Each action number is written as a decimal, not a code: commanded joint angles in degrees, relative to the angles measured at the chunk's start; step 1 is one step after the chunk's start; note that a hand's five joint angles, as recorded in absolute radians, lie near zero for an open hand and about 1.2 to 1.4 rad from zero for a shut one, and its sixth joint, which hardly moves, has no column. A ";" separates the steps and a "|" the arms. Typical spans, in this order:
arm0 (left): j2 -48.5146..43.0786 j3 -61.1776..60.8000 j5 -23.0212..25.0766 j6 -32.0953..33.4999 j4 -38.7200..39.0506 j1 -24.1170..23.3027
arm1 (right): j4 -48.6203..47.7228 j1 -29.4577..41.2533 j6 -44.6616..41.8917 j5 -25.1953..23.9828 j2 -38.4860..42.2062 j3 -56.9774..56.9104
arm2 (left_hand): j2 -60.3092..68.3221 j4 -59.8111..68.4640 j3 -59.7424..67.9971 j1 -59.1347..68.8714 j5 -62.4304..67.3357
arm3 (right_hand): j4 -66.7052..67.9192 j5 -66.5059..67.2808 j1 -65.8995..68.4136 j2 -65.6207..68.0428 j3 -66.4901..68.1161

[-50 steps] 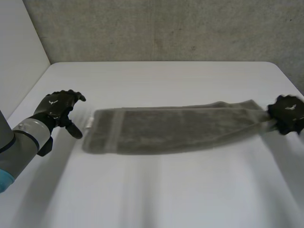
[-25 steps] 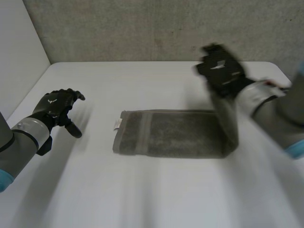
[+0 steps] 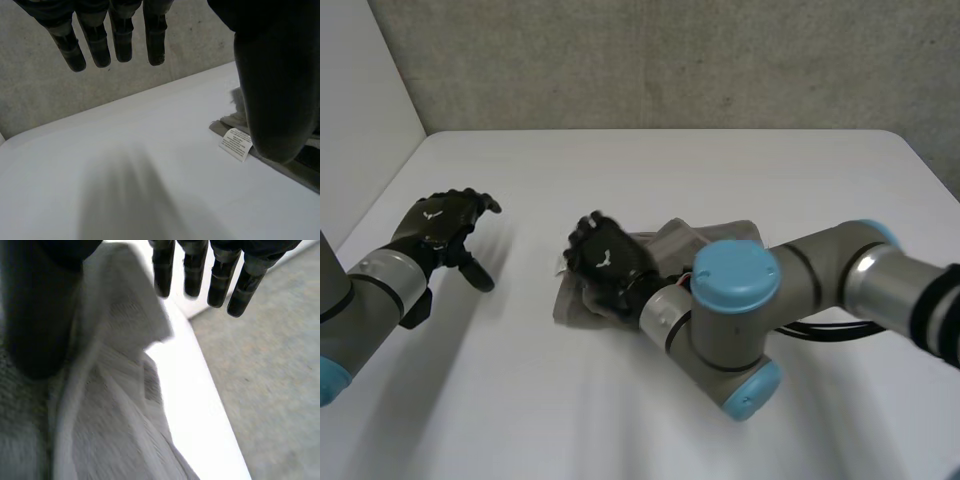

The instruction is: Fold the towel.

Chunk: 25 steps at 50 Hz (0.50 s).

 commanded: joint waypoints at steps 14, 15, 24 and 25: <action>-2.84 10.85 0.02 -9.69 0.62 -14.93 | 1.97 -21.55 22.09 0.23 -29.61 30.75 | -2.58 -3.11 -2.78 -3.84 -1.12 | -4.37 -4.89 -8.41 -7.92 -2.67; -2.86 10.86 0.02 -9.70 0.62 -14.95 | 1.97 -21.57 22.08 0.23 -29.62 30.77 | -2.57 -3.11 -2.78 -3.84 -1.12 | -4.37 -4.89 -8.41 -7.92 -2.67; -13.84 19.39 -0.24 -10.67 -0.87 -22.86 | 3.73 -25.70 21.56 -0.12 -28.21 36.74 | -1.23 -3.11 -2.78 -2.49 0.23 | -4.37 -4.89 -8.41 -7.92 -2.67; -15.41 20.52 -0.33 -10.67 -1.39 -23.29 | 3.73 -25.70 21.56 -0.12 -28.21 36.75 | -0.06 -3.11 -2.78 -1.33 1.40 | -4.37 -4.89 -8.41 -7.92 -2.67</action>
